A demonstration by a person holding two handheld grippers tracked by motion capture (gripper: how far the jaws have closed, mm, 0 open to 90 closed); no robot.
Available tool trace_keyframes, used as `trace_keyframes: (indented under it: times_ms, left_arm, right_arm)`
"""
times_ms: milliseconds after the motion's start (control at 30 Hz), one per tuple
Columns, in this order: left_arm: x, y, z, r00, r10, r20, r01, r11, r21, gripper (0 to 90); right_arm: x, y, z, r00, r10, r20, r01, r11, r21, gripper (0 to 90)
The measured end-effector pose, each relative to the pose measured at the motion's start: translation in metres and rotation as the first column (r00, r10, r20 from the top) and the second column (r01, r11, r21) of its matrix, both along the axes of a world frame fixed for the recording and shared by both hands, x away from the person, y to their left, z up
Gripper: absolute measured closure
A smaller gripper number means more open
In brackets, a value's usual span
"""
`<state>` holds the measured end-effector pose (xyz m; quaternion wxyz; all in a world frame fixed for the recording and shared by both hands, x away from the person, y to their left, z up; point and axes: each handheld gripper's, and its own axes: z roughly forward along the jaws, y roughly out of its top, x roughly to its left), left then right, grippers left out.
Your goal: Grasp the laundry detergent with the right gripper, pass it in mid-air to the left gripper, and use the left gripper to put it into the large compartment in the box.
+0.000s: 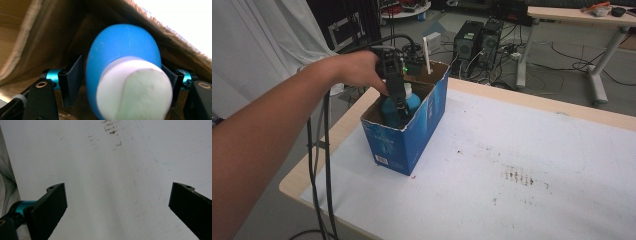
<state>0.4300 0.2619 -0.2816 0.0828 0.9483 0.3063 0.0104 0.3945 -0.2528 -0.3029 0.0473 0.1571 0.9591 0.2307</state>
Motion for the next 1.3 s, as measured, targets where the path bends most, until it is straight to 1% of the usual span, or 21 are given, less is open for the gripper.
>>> trace_keyframes:
  times_ms: [333, 433, 533, 567, 600, 700, 733, 767, 833, 867, 900, 933, 967, 1067, 1100, 1133, 1167, 1200, 1233, 1267, 1300]
  left_arm:
    - [-0.007, 0.005, 0.017, 0.9987, 0.018, 0.049, -0.015, 0.9983, -0.055, 26.5]
    - [-0.010, 0.007, 0.027, 0.9965, 0.031, 0.078, -0.026, 0.9969, -0.074, 23.2]
    - [-0.017, 0.008, 0.048, 0.9897, 0.065, 0.128, -0.048, 0.9898, -0.134, 23.2]
    - [-0.017, 0.008, 0.048, 0.9897, 0.065, 0.128, -0.048, 0.9898, -0.134, 23.2]
    - [-0.021, 0.007, 0.061, 0.9847, 0.072, 0.159, -0.045, 0.9851, -0.166, 23.2]
    - [-0.025, 0.002, 0.074, 0.9807, 0.059, 0.186, -0.025, 0.9836, -0.179, 23.2]
    - [-0.030, -0.007, 0.085, 0.9745, 0.058, 0.217, -0.019, 0.9836, -0.179, 23.2]
    - [-0.032, -0.013, 0.091, 0.9731, 0.054, 0.224, -0.013, 0.9833, -0.182, 23.2]
    - [-0.033, -0.017, 0.095, 0.9725, 0.045, 0.228, -0.004, 0.9839, -0.179, 23.2]
    - [-0.036, -0.027, 0.102, 0.9726, 0.007, 0.232, 0.033, 0.9855, -0.167, 23.2]
    - [-0.036, -0.027, 0.102, 0.9726, 0.007, 0.232, 0.033, 0.9855, -0.167, 23.2]
    - [-0.037, -0.039, 0.106, 0.9719, -0.006, 0.236, 0.048, 0.9838, -0.173, 23.2]
    - [-0.037, -0.039, 0.106, 0.9719, -0.006, 0.236, 0.048, 0.9838, -0.173, 23.2]
    - [-0.036, -0.065, 0.104, 0.9689, -0.045, 0.243, 0.097, 0.9733, -0.208, 23.2]
    - [-0.036, -0.065, 0.104, 0.9689, -0.045, 0.243, 0.097, 0.9733, -0.208, 23.2]
    - [-0.036, -0.080, 0.100, 0.9682, -0.075, 0.238, 0.127, 0.9690, -0.212, 22.2]
    - [-0.036, -0.080, 0.100, 0.9682, -0.075, 0.238, 0.127, 0.9690, -0.212, 13.0]
    - [-0.034, -0.095, 0.095, 0.9642, -0.100, 0.246, 0.146, 0.9738, -0.174, 5.5]
    - [-0.034, -0.095, 0.095, 0.9642, -0.100, 0.246, 0.146, 0.9738, -0.174, 5.5]
    - [-0.033, -0.110, 0.090, 0.9473, -0.156, 0.280, 0.198, 0.9713, -0.131, 5.5]
    - [-0.033, -0.110, 0.090, 0.9473, -0.156, 0.280, 0.198, 0.9713, -0.131, 3.3]
  right_arm:
    - [-0.002, 0.002, 0.000, 1.0000, 0.004, 0.002, -0.004, 1.000, 0.002, 0.8]
    - [-0.004, 0.002, 0.001, 1.0000, 0.003, 0.003, -0.003, 1.000, 0.000, 0.8]
    - [-0.005, 0.002, 0.003, 1.0000, 0.000, 0.003, 0.000, 1.000, 0.003, 0.8]
    - [-0.005, 0.002, 0.003, 1.0000, 0.002, 0.005, -0.002, 1.000, 0.005, 0.8]
    - [-0.005, 0.002, 0.004, 1.0000, 0.001, 0.005, -0.001, 1.000, 0.008, 0.8]
    - [-0.005, 0.002, 0.005, 1.0000, -0.002, 0.008, 0.002, 1.000, 0.014, 0.8]
    - [-0.004, 0.000, 0.007, 0.9998, -0.016, 0.008, 0.016, 0.999, 0.028, 0.8]
    - [-0.004, -0.001, 0.008, 0.9997, -0.023, 0.007, 0.023, 0.999, 0.035, 0.8]
    - [-0.004, -0.002, 0.009, 0.9996, -0.025, 0.009, 0.025, 0.999, 0.036, 0.8]
    - [-0.005, -0.002, 0.011, 0.9995, -0.027, 0.015, 0.026, 0.999, 0.035, 0.8]
    - [-0.005, -0.002, 0.011, 0.9995, -0.027, 0.015, 0.026, 0.999, 0.035, 0.8]
    - [-0.005, -0.002, 0.012, 0.9996, -0.024, 0.016, 0.023, 0.999, 0.042, 0.8]
    - [-0.005, -0.002, 0.012, 0.9996, -0.024, 0.016, 0.023, 0.999, 0.042, 0.8]
    - [-0.005, -0.002, 0.013, 0.9992, -0.032, 0.022, 0.031, 0.999, 0.044, 0.8]
    - [-0.005, -0.002, 0.013, 0.9992, -0.032, 0.022, 0.031, 0.999, 0.044, 0.8]
    - [-0.005, -0.003, 0.013, 0.9989, -0.040, 0.024, 0.039, 0.998, 0.048, 0.8]
    - [-0.005, -0.003, 0.013, 0.9989, -0.040, 0.024, 0.039, 0.998, 0.048, 0.8]
    - [-0.006, -0.004, 0.014, 0.9989, -0.037, 0.026, 0.036, 0.998, 0.052, 0.8]
    - [-0.006, -0.004, 0.014, 0.9989, -0.037, 0.026, 0.036, 0.998, 0.052, 0.8]
    - [-0.006, -0.004, 0.015, 0.9988, -0.039, 0.030, 0.037, 0.998, 0.060, 0.8]
    - [-0.006, -0.004, 0.015, 0.9985, -0.045, 0.032, 0.043, 0.997, 0.060, 0.8]
